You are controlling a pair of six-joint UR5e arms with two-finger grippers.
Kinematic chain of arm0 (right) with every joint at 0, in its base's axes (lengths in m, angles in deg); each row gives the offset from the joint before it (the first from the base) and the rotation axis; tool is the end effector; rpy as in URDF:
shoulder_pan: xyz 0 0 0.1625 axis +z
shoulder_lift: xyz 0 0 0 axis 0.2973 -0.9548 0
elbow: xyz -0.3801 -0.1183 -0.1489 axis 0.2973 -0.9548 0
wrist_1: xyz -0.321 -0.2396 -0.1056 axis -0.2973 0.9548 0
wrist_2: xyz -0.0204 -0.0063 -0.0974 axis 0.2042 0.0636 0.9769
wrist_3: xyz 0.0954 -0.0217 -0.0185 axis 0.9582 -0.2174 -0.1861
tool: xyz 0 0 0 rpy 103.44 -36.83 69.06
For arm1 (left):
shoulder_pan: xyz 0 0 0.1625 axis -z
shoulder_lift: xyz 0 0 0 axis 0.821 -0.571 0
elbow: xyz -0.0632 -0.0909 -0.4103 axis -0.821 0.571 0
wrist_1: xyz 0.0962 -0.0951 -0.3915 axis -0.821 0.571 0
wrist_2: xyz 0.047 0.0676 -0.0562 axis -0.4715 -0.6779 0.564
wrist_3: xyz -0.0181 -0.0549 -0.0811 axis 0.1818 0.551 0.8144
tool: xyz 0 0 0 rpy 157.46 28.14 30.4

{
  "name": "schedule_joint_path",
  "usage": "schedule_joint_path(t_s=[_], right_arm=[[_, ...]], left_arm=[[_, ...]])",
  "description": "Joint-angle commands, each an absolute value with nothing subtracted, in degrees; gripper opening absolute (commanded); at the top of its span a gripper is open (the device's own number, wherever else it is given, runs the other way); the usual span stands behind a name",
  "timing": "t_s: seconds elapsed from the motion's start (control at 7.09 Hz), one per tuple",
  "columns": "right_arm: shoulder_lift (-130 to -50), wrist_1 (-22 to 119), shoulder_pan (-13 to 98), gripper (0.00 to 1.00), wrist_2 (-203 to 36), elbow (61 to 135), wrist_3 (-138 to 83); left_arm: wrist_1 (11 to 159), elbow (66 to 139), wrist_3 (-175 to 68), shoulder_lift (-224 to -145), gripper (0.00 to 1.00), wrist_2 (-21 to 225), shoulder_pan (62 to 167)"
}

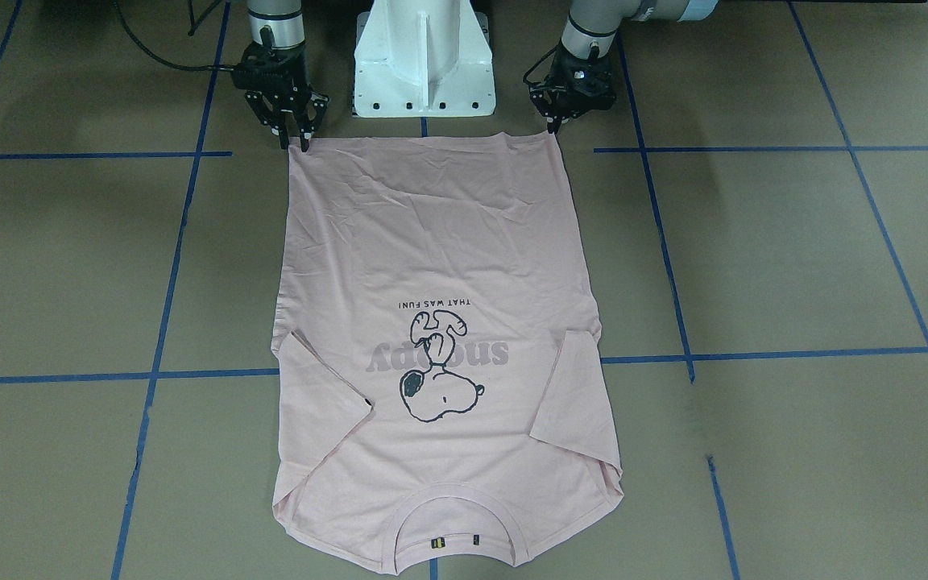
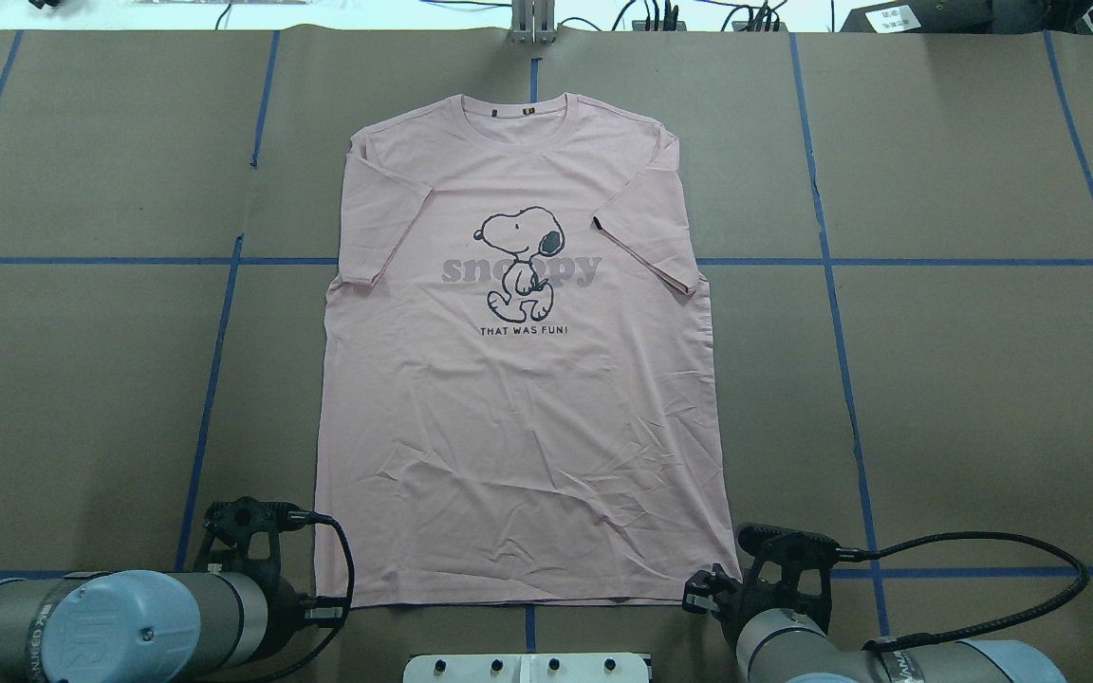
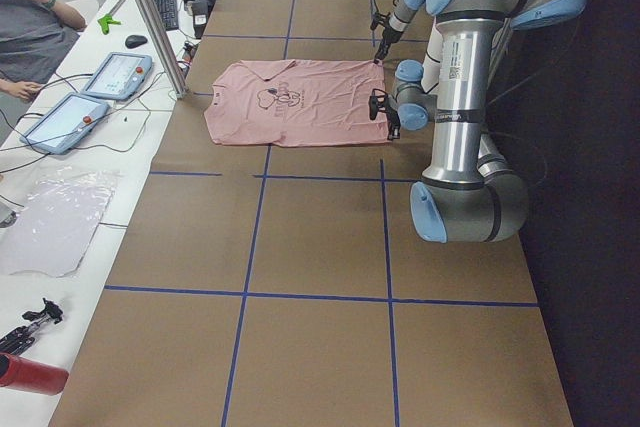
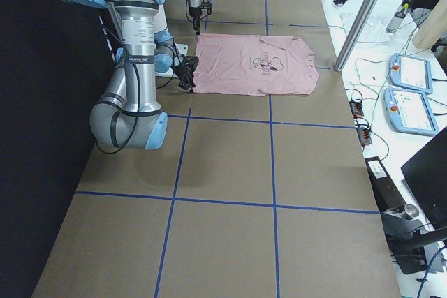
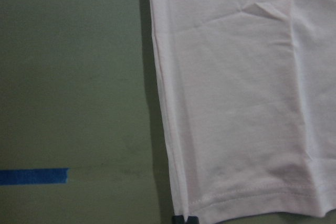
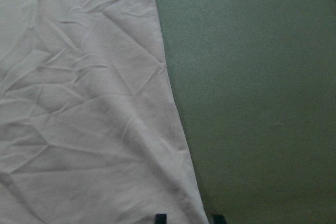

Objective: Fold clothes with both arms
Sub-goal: 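Grasp the hem corners with both grippers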

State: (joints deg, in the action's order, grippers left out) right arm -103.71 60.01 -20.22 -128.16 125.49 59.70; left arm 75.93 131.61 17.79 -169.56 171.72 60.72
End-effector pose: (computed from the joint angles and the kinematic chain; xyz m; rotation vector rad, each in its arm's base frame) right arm -0.5055 -0.1454 0.3542 0.2746 -0.7280 0.3085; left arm 0.4826 -0.1785 0.3478 0.0562 0.8962 -0.0117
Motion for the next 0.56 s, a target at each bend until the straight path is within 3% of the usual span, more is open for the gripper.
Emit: schedule_joint_path(t_s=[0.0, 0.28, 0.42], right_arm=[[-103.4, 60.01, -20.28, 0.0, -128.26, 125.57, 59.61], [-103.22, 60.1, -20.11, 0.0, -128.43, 126.0, 59.44], [-103.83, 60.01, -19.85, 0.29, -128.52, 126.36, 59.35]], left_arm=[[75.93, 131.68, 17.79, -169.64, 0.0, 171.8, 60.72], [75.93, 131.6, 17.79, -169.99, 0.0, 171.71, 60.72], [75.93, 131.6, 17.79, -170.0, 0.0, 171.71, 60.72]])
